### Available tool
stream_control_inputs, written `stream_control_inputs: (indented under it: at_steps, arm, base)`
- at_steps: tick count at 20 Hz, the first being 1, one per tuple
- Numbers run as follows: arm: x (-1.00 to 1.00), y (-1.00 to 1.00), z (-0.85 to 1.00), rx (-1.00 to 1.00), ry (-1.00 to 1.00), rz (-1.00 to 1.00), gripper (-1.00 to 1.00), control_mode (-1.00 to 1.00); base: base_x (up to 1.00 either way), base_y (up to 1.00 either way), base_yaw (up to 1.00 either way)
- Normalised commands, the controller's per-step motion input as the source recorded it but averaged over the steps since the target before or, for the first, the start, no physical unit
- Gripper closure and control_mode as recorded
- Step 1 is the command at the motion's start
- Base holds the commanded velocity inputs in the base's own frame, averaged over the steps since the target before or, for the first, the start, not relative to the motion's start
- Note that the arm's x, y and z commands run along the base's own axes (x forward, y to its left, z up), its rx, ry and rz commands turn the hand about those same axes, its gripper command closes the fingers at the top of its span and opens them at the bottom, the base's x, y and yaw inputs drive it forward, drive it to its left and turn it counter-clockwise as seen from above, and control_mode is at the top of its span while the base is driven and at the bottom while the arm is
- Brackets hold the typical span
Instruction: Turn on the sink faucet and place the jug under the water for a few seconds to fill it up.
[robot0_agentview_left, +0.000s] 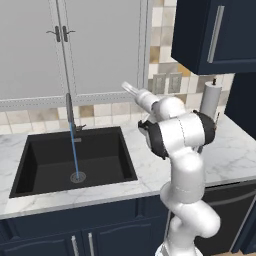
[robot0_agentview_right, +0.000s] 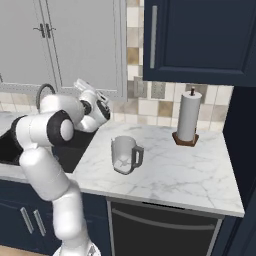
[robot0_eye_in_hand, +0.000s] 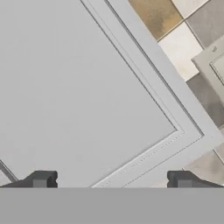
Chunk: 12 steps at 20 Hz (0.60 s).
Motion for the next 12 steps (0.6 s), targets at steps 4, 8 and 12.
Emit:
stream_control_inputs:
  at_steps: [4,8,12]
  arm:
    - [-0.99,-0.5,1.0,0.0,0.13,-0.02,-1.0,-1.0]
    - [-0.91,-0.54,1.0,0.0,0.13,-0.01,-1.0,-1.0]
    - [-0.46,-0.43,1.0,0.0,0.18,-0.03,-1.0,-1.0]
  base:
    - [0.0,0.0,0.0]
    - [0.0,0.0,0.0]
    - [0.0,0.0,0.0]
